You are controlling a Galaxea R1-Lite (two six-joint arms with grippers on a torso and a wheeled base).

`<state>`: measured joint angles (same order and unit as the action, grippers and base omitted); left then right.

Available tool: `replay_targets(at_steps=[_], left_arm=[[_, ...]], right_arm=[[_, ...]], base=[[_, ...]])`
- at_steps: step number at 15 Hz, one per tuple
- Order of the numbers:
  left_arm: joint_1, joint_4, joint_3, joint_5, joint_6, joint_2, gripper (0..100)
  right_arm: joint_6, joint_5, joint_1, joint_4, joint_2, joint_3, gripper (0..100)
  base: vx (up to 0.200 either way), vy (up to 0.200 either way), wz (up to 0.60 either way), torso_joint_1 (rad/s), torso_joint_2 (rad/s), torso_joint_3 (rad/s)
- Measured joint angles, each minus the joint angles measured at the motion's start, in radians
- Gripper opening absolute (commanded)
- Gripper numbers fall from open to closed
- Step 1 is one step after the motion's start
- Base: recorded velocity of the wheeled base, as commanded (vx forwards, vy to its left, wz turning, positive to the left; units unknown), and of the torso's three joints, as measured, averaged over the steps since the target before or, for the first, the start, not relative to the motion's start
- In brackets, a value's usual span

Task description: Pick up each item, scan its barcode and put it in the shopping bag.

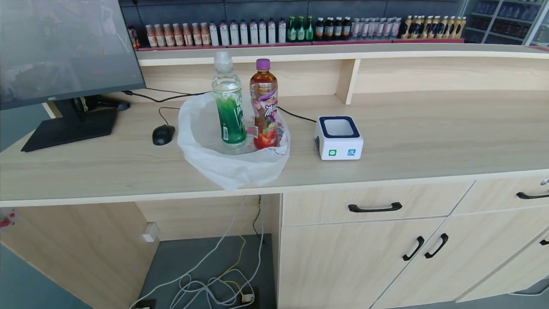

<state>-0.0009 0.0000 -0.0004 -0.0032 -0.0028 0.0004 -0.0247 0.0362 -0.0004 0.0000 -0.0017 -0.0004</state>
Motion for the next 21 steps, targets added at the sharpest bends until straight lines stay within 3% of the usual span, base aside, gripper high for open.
replay_targets(at_steps=[7,21], left_arm=[[0.001,0.000,0.000,0.000,0.000,0.000,100],[0.001,0.000,0.000,0.000,0.004,0.000,100]], right_arm=[[0.000,0.000,0.000,0.000,0.000,0.000,100],[0.000,0.000,0.000,0.001,0.000,0.000,100]], base=[[0.000,-0.200,0.00,0.003,0.00,0.002],[0.000,0.000,0.00,0.000,0.00,0.000]])
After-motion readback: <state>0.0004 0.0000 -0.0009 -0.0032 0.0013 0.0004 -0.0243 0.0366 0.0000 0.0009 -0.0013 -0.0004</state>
